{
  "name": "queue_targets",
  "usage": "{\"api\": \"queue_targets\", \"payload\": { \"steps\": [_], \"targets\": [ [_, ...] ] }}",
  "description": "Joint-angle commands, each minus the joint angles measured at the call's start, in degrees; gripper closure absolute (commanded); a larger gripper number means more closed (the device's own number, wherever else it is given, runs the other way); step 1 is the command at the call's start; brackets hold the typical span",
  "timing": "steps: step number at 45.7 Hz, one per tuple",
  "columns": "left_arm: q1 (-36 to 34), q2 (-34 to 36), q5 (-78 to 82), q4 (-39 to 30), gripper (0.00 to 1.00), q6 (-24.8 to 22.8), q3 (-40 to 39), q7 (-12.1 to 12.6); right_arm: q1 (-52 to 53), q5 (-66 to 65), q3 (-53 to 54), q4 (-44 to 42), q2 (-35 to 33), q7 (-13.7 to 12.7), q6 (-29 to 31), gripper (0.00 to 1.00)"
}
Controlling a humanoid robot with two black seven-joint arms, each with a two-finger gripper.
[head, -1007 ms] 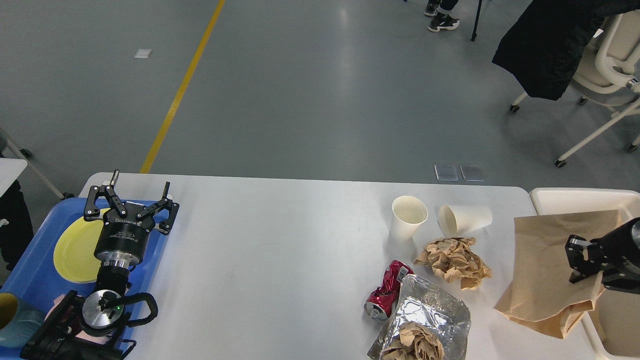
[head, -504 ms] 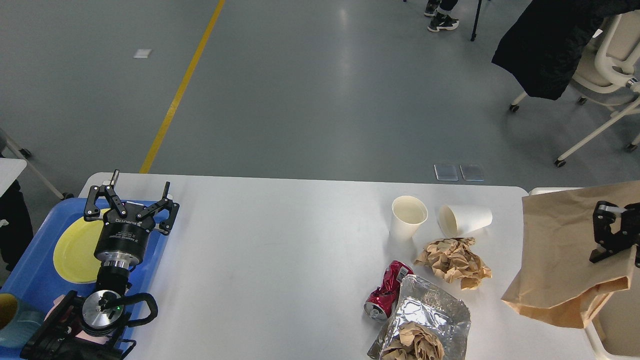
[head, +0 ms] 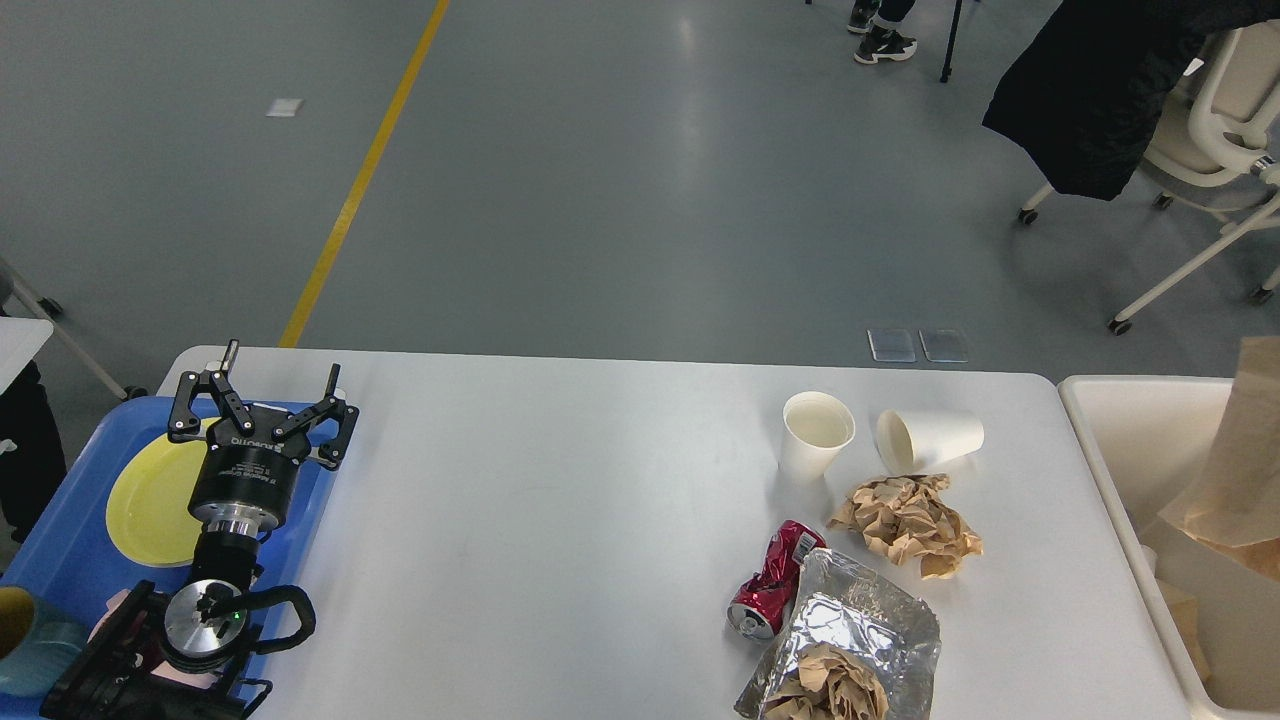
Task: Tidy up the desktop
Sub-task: 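Lift the brown paper bag and drop it into the white bin, then raise the right gripper out of the bin toward the foil wrapper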
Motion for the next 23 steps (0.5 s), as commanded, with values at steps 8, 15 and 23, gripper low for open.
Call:
{"api": "queue_targets", "payload": {
  "steps": [8, 15, 23],
  "targets": [
    [0.0, 0.0, 0.0, 0.0, 0.04, 0.0, 0.0, 0.0, -33.3, 6.0, 19.4, -22.2, -0.8, -0.9, -9.3, 1.0],
    [0.0, 0.0, 0.0, 0.0, 0.04, 0.0, 0.0, 0.0, -50.3, 6.0, 30.1, -38.9, 3.3, -2.3, -9.5, 1.0],
    [0.0, 0.0, 0.0, 0.0, 0.04, 0.0, 0.0, 0.0, -68.8, 5.9, 42.1, -58.3, 11.0, -2.9, -9.8, 1.0]
  ]
}}
